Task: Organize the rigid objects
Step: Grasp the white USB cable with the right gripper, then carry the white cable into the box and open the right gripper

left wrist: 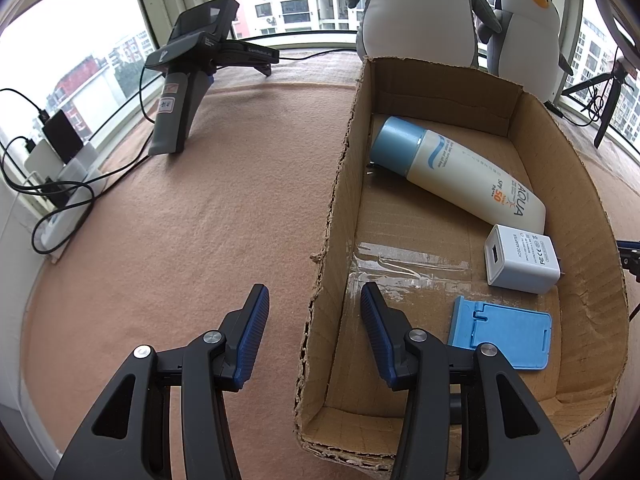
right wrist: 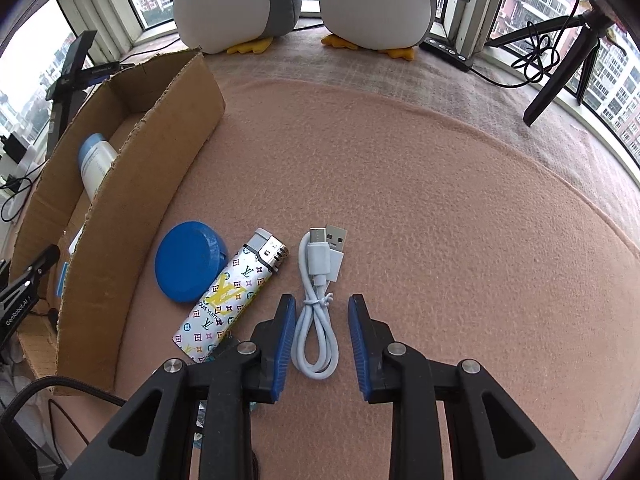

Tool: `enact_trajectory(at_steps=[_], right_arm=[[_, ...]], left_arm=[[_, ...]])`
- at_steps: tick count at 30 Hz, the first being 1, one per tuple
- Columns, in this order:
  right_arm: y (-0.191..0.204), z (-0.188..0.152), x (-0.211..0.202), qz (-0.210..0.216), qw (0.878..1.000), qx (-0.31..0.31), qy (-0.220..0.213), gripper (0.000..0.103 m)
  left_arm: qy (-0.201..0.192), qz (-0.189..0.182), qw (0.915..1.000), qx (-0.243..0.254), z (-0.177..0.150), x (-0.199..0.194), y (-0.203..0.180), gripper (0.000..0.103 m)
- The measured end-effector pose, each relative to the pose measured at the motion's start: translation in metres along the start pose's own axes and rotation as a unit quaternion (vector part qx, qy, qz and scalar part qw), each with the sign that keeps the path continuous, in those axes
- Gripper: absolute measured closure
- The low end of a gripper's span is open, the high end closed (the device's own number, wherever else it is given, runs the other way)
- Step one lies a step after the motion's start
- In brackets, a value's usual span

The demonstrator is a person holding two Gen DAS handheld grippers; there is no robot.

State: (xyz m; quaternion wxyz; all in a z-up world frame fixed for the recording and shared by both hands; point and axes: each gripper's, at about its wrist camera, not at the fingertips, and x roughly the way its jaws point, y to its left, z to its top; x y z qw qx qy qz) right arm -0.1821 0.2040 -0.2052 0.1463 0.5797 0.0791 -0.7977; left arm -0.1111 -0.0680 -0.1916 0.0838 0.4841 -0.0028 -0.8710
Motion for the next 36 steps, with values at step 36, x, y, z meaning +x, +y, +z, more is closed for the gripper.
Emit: enact_trajectory(at_steps=[36], right_arm=[[0.08, 0.046, -0.065, 0.075, 0.993, -0.032, -0.087, 0.09]], left_arm=[[0.0, -0.002, 1.0, -0.002, 0.0, 0.0, -0.001, 0.056]])
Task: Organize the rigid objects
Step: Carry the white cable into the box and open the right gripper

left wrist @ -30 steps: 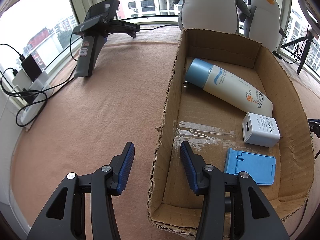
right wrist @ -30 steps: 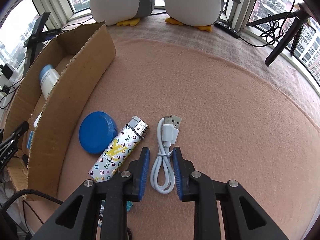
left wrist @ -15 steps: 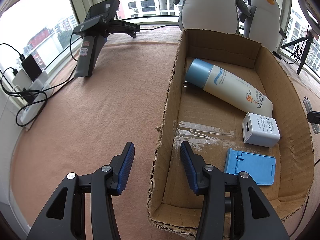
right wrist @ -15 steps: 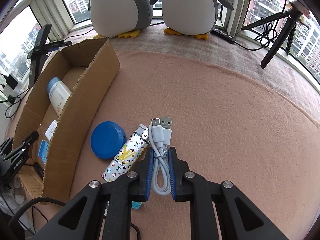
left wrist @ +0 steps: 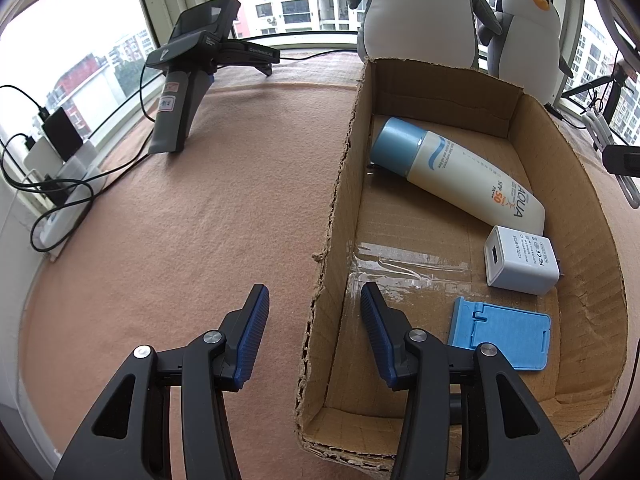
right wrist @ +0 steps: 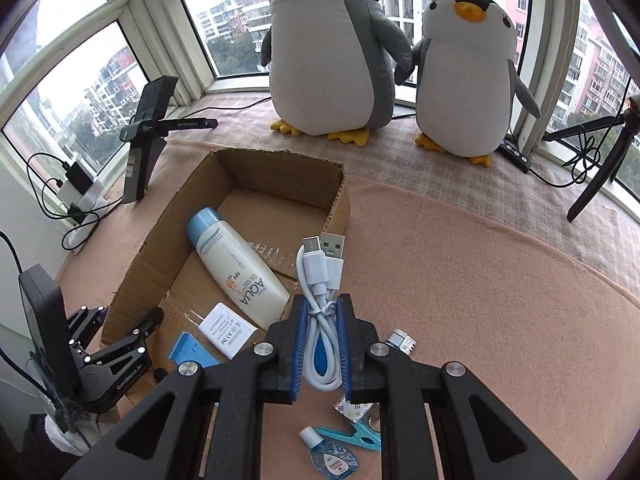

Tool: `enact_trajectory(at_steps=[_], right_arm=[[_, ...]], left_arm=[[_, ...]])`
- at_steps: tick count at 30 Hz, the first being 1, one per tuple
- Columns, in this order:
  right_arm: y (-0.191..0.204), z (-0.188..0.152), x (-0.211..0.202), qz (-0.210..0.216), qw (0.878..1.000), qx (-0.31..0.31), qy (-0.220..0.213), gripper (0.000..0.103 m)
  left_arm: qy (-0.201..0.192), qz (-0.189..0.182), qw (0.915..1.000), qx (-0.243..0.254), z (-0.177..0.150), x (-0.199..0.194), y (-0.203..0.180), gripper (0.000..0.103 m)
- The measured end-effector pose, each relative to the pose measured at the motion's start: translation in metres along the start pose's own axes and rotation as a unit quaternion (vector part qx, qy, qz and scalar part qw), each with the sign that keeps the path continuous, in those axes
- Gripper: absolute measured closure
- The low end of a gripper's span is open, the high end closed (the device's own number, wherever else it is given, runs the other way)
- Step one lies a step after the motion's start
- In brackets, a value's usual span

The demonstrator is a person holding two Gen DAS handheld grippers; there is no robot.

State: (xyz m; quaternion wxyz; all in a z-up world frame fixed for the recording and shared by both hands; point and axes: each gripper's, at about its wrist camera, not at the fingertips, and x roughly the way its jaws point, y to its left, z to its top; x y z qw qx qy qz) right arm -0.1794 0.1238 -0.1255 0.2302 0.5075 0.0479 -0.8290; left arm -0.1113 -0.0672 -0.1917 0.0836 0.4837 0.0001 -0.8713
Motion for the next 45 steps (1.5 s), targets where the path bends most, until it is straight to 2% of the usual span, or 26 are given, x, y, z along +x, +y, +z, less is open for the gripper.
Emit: enact_trajectory(at_steps=[14, 34, 37, 39, 45], right_arm=[[0.04, 0.029, 0.035, -0.011, 0.999, -0.037, 0.001, 0.09], [0.041, 0.042, 0.055, -0.007, 0.999, -0.041, 0.015, 0.09], [0.041, 0.042, 0.052, -0.01, 0.999, -0.042, 0.006, 0.086], [0.04, 0.043, 0.048, -0.007, 0.999, -0.038, 0.0, 0.072], [0.032, 0.042, 0.035, -0.005, 1.0, -0.03, -0.008, 0.069]], left_arm=[[0.0, -0.001, 1.0, 0.0, 0.0, 0.0, 0.0, 0.056], [0.0, -0.002, 1.0, -0.001, 0.0, 0.0, -0.001, 0.056], [0.0, -0.001, 1.0, -0.001, 0.0, 0.0, 0.0, 0.056], [0.0, -0.002, 1.0, -0.001, 0.0, 0.0, 0.0, 0.056], [0.0, -0.001, 1.0, -0.001, 0.0, 0.0, 0.0, 0.056]])
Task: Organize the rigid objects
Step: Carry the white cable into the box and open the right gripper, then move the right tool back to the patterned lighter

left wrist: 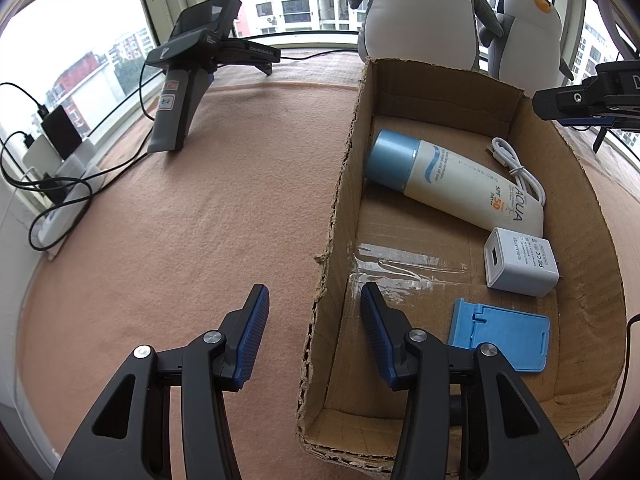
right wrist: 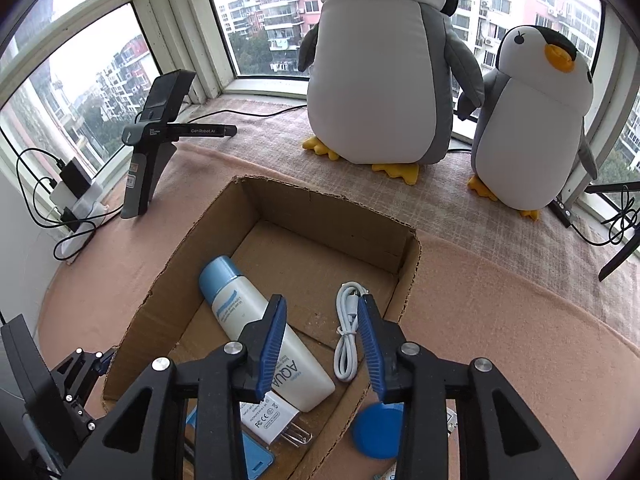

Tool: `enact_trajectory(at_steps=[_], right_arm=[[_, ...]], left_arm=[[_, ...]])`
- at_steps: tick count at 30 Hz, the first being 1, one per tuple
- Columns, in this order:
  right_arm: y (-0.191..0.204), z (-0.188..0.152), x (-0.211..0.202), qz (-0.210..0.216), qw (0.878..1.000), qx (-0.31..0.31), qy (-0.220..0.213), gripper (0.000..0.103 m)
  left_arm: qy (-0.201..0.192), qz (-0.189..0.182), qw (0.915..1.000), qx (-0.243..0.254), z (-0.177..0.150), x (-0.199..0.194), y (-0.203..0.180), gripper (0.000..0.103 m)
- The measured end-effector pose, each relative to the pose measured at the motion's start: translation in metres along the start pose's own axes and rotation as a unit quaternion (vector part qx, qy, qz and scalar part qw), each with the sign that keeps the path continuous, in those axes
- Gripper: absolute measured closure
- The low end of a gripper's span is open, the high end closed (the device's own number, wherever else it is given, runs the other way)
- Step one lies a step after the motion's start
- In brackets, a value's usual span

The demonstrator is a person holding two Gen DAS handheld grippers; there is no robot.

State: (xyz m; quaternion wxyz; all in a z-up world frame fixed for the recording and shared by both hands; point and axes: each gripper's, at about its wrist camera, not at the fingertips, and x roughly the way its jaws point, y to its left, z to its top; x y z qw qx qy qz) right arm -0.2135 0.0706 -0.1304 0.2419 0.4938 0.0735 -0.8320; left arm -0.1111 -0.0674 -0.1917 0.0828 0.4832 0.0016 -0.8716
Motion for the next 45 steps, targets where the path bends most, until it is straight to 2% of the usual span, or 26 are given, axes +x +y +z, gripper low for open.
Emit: enact_trajectory(at_steps=[11, 19, 25, 31, 45], right_arm=[[-0.022, -0.017, -0.034, -0.006, 1.0, 0.017, -0.005, 0.069], [-0.045, -0.045, -0.052, -0.022, 0.999, 0.041, 0.007, 0.069], [-0.061, -0.07, -0.044, -0.026, 0.997, 0.07, 0.035, 0.069], [-0.059, -0.089, -0.032, -0.029, 0.995, 0.071, 0.067, 0.069], [-0.054, -0.105, 0.001, -0.052, 0.99, 0.055, 0.121, 0.069]], left_arm=[[0.001, 0.001, 1.0, 0.002, -0.001, 0.0, -0.001, 0.056], [0.0, 0.002, 1.0, 0.005, -0.002, 0.0, -0.003, 0.056], [0.002, 0.0, 1.0, 0.004, -0.002, -0.001, -0.003, 0.056], [0.004, -0.004, 1.0, 0.003, 0.0, 0.001, 0.001, 0.056], [0.008, -0.017, 0.9998, -0.004, 0.0, 0.002, 0.007, 0.056]])
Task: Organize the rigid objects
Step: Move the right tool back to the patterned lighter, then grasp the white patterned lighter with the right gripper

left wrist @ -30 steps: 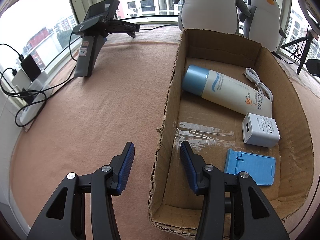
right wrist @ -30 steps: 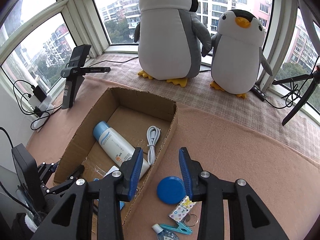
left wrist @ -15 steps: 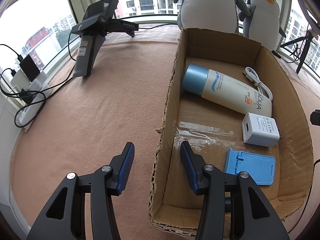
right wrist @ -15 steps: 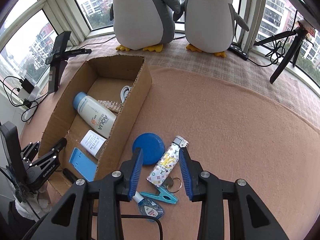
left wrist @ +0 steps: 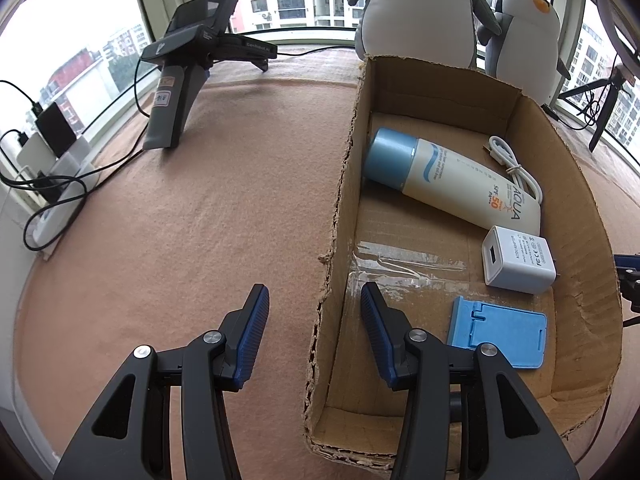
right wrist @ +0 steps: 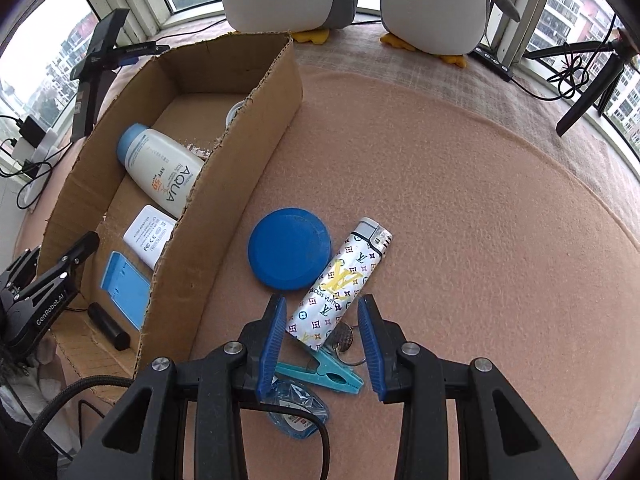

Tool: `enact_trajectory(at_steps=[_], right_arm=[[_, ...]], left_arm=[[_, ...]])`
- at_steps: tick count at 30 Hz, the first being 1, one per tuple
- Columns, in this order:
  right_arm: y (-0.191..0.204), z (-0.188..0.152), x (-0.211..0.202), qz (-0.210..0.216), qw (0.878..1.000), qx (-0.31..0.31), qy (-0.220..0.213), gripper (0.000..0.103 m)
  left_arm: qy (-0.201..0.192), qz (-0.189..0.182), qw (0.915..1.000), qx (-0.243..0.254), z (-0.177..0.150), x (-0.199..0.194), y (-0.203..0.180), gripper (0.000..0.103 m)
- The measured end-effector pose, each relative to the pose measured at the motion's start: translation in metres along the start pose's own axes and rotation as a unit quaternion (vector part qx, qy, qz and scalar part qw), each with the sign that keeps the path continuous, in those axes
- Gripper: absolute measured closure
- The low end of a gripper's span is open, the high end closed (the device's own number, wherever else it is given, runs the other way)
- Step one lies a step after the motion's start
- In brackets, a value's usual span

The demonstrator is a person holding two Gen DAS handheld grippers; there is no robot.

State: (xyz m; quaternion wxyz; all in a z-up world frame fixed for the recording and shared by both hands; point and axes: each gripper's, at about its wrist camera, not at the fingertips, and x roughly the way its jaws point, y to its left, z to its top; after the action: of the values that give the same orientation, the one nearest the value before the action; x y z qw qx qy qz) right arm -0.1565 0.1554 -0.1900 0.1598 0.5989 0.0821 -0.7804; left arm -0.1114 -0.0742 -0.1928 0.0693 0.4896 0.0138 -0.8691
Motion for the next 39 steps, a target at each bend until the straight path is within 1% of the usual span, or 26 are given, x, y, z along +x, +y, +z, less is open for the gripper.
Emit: enact_trajectory(at_steps=[3, 12, 18, 22, 25, 29, 39], right_arm=[[-0.005, 0.002, 0.003, -0.016, 1.0, 0.002, 0.002, 0.069], [-0.03, 0.012, 0.006, -0.032, 0.999, 0.019, 0.003, 0.069], [-0.035, 0.016, 0.01, -0.035, 0.999, 0.018, 0.007, 0.069], [-0.038, 0.02, 0.015, -0.029, 0.999, 0.028, 0.01, 0.07], [-0.039, 0.022, 0.016, -0.03, 0.999, 0.028, 0.011, 0.071], [-0.041, 0.022, 0.015, -0.026, 0.999, 0.032, 0.011, 0.08], [-0.049, 0.012, 0.008, -0.019, 0.998, 0.053, -0.006, 0.082]], left_arm=[[0.0, -0.001, 1.0, -0.001, 0.0, 0.0, 0.001, 0.056], [0.001, -0.005, 1.0, -0.004, 0.0, 0.0, 0.002, 0.056], [0.001, -0.004, 1.0, -0.004, 0.001, 0.0, 0.001, 0.056], [0.001, -0.004, 1.0, -0.004, 0.001, 0.0, 0.001, 0.056], [0.001, -0.005, 1.0, -0.004, 0.001, 0.0, 0.001, 0.056], [0.001, -0.004, 1.0, -0.004, 0.001, 0.0, 0.0, 0.056], [0.001, -0.004, 1.0, -0.005, 0.001, 0.001, 0.0, 0.056]])
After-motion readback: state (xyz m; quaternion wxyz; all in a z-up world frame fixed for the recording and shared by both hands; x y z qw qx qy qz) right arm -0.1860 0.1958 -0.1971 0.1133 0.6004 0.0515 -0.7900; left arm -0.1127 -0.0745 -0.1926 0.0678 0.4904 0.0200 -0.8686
